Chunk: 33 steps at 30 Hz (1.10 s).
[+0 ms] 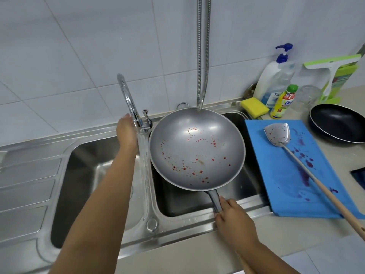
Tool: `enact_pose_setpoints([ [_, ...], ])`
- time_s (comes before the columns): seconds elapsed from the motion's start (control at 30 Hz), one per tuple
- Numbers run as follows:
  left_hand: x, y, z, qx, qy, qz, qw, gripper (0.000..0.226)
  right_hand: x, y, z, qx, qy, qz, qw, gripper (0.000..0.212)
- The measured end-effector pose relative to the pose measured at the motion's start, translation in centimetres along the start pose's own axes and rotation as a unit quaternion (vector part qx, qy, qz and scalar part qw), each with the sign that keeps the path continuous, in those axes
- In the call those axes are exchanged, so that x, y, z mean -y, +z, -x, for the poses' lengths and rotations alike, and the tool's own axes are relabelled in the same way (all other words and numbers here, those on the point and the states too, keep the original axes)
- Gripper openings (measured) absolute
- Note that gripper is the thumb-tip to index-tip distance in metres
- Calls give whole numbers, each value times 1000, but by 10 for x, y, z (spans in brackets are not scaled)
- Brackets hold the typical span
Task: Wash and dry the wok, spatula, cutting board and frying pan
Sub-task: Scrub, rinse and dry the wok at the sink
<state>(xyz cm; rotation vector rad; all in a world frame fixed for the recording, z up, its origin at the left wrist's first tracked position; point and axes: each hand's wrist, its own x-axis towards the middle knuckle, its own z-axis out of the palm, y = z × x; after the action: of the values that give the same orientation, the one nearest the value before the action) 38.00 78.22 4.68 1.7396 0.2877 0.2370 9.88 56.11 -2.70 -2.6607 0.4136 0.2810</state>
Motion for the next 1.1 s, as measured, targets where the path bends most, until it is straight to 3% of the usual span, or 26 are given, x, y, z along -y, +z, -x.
enact_pose_setpoints([
  [0.07, -16, -9, 12, -29, -14, 137, 990, 41, 1, 0, 0, 1, 1, -3, 1000, 53],
  [0.17, -41, -11, 28, -20, 9, 182, 983, 59, 1, -1, -1, 4, 2, -3, 1000, 53],
  [0.3, -65, 6, 42, 10, 66, 121, 990, 66, 3, -2, 1, 3, -2, -5, 1000, 53],
  [0.5, -69, 30, 42, -9, 148, 76, 986, 55, 4, -2, 1, 6, -2, -9, 1000, 53],
  [0.73, -76, 57, 45, 54, 158, 67, 984, 59, 2, -2, -1, 2, -2, -11, 1000, 53],
  [0.87, -87, 76, 43, 91, 108, 4, 990, 68, 3, -1, 0, 0, -3, -14, 1000, 53],
  [1.0, -94, 94, 29, 107, 79, -46, 990, 91, 2, -1, 0, 2, -2, -7, 1000, 54],
  [1.1, -89, 99, 28, 92, 94, -54, 990, 89, 3, -1, 1, 2, -2, -5, 1000, 54],
])
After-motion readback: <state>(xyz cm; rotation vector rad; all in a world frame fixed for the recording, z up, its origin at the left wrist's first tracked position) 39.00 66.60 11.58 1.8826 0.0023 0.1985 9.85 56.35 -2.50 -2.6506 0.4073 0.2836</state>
